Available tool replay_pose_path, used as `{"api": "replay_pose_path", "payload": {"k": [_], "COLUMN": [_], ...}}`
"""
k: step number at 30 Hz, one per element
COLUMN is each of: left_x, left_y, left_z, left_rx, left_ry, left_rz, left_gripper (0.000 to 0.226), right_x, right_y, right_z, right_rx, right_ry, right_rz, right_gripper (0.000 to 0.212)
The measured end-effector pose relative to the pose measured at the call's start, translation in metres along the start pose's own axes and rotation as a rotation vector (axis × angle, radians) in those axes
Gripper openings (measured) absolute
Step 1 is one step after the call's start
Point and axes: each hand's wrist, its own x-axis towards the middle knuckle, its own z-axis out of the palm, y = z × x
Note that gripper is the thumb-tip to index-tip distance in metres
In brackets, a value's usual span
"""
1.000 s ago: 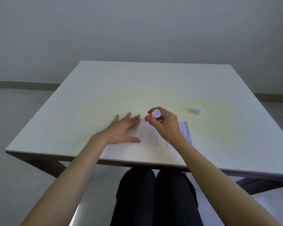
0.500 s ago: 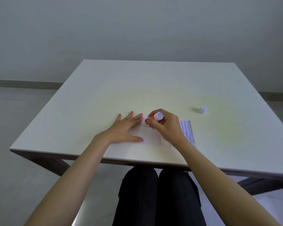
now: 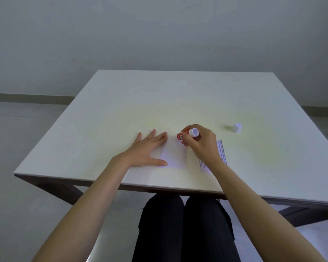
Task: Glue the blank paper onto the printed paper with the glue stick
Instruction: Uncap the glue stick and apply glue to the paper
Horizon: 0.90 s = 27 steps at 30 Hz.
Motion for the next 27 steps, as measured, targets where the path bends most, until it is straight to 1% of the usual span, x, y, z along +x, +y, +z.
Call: {"api": "replay_pose_path", "payload": {"k": [4, 7, 9, 13, 16, 18, 22, 24, 27], "left_x": [0.0, 0.0, -0.001, -0.002, -0.002, -0.002, -0.002, -0.002, -0.002], "left_y": [-0.001, 0.0, 0.0, 0.001, 0.003, 0.004, 0.004, 0.003, 0.002], "left_z": [0.0, 0.0, 0.0, 0.0, 0.0, 0.0, 0.0, 0.001, 0.001], "left_rx": [-0.005, 0.008, 0.018, 0.025, 0.008, -0.003, -0.014, -0.013, -0.024], "left_ry": [0.007, -0.002, -0.004, -0.001, 0.007, 0.013, 0.019, 0.024, 0.035], "left_rz": [-0.003, -0.012, -0.018, -0.007, -0.011, -0.021, -0.026, -0.021, -0.025], "left_gripper": [0.094, 0.094, 0.094, 0.092, 0.093, 0.094, 0.094, 0.093, 0.092], "right_x": [-0.015, -0.013, -0.008, -0.013, -0.019, -0.022, -0.025, -0.019, -0.01], "right_y": [-0.004, -0.013, -0.019, -0.018, -0.009, -0.006, -0.006, -0.005, -0.002], "right_z": [0.0, -0.004, -0.008, -0.003, 0.003, 0.003, -0.005, -0.009, -0.015], "right_rx": [-0.056, -0.078, -0.053, -0.024, -0.041, -0.008, 0.032, 0.065, 0.033], "right_ry": [-0.032, 0.069, 0.077, -0.086, -0.129, -0.153, -0.278, -0.233, -0.059], "right_rz": [-0.086, -0.137, -0.111, -0.095, -0.075, -0.056, -0.037, -0.005, 0.027], "right_gripper": [0.001, 0.002, 0.004, 0.005, 0.006, 0.004, 0.009, 0.008, 0.004]}}
